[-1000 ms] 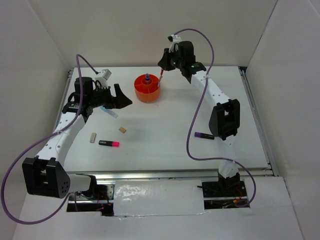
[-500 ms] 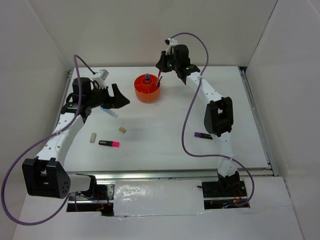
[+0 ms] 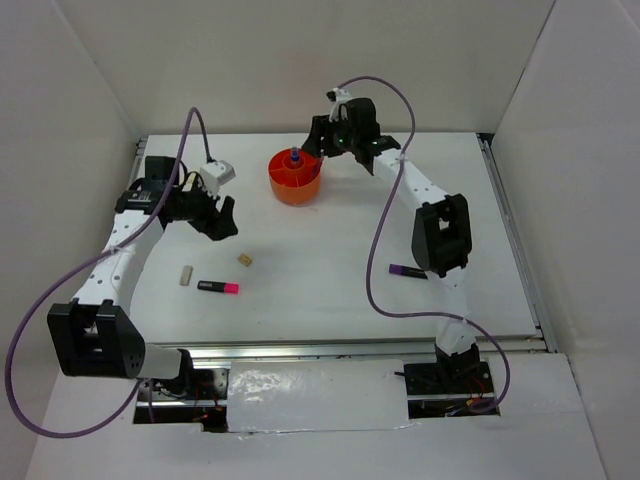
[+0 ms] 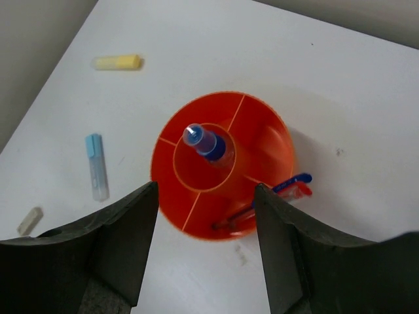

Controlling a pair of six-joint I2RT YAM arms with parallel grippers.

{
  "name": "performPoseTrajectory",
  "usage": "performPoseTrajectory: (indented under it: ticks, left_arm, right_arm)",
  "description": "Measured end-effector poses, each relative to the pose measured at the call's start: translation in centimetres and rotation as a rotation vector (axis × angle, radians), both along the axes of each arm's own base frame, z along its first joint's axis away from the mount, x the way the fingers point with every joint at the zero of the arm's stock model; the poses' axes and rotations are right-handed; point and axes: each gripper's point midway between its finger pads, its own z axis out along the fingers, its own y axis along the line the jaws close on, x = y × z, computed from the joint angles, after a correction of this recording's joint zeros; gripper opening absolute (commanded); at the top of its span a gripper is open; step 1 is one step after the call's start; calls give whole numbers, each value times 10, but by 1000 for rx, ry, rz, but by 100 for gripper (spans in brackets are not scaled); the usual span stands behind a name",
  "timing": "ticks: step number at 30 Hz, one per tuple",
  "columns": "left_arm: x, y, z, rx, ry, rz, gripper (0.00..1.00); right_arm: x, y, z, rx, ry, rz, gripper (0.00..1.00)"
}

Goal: Sort the stationery into containers
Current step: Place the pen in the storage box, then pick up the pen from the center of the board.

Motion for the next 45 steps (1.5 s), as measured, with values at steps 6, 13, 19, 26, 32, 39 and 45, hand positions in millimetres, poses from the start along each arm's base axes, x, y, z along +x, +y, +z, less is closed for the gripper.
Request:
performPoseTrajectory:
  ticks: [6,13,19,26,32,39,45]
  left_arm:
    - [-36,21,-54,175,79,-261,77]
    - [-79,34,-132,294,208,-461,76]
    - [-96,43,-168,403,214,-550,77]
    - [-80,57,-187,511,145,-548,73]
    - [-76,54,-186,501,128,-574,45]
    - [-68,30,-165,356,110,-524,6]
    - [-27,-22,-60,116,-98,-293,0]
  right_arm:
    - [-39,-46,77,44,-24,3,64]
    - [-125,-118,174,80,-164,-14,63]
    - [-174,-114,139,65,-73,61,61]
    - [-193,-113,86,50,97,92,54]
    - [-199,-109,86,65,109,128,48]
    - [-209,-104,66,90,177,137,60]
    - [-216,-80,73,158,235,166,70]
